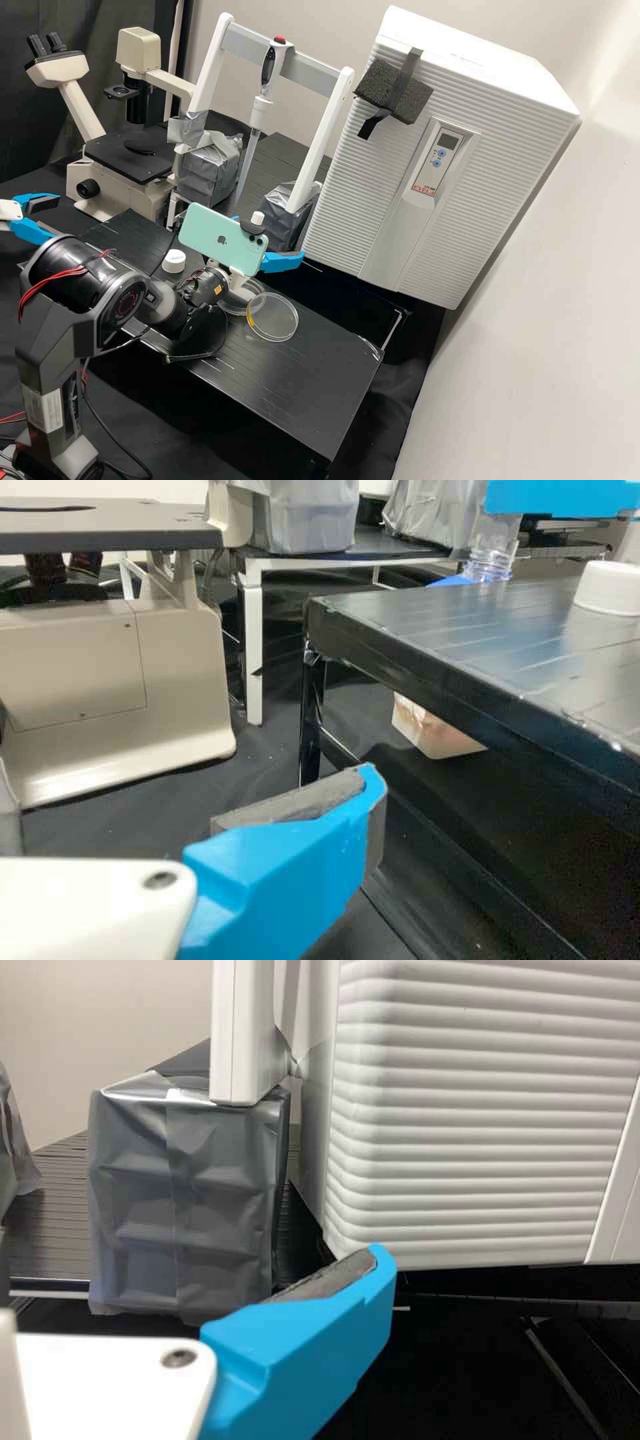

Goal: Close the bottle

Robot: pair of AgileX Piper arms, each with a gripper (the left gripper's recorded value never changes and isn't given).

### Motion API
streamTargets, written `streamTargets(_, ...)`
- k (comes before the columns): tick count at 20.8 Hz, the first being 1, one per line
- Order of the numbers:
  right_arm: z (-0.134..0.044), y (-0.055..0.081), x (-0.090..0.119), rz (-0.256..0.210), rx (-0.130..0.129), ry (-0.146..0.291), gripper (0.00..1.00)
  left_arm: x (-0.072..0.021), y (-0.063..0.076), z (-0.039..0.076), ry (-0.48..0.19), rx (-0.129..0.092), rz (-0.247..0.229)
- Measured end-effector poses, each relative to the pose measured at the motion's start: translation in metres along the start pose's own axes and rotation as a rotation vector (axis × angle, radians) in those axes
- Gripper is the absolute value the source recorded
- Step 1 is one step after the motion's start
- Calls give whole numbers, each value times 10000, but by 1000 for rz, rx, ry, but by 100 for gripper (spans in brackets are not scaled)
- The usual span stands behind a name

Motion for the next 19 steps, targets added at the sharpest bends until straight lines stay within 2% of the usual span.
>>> streamTargets(7,0,0,0,0,0,0,100,16,26,-11,-1,8,8)
streamTargets(9,-20,20,-64,3,0,6,100,16,26,-11,-1,8,8)
streamTargets(10,-46,41,-120,6,9,16,100,16,26,-11,-1,8,8)
streamTargets(12,-154,100,-326,6,36,81,100,19,30,-13,-1,9,9)
streamTargets(14,-243,137,-477,10,46,151,100,28,44,-19,-2,13,14)
streamTargets(16,-347,116,-663,0,58,226,100,32,51,-22,-2,15,16)
streamTargets(19,-409,-65,-882,-86,52,284,100,32,51,-22,-2,15,16)
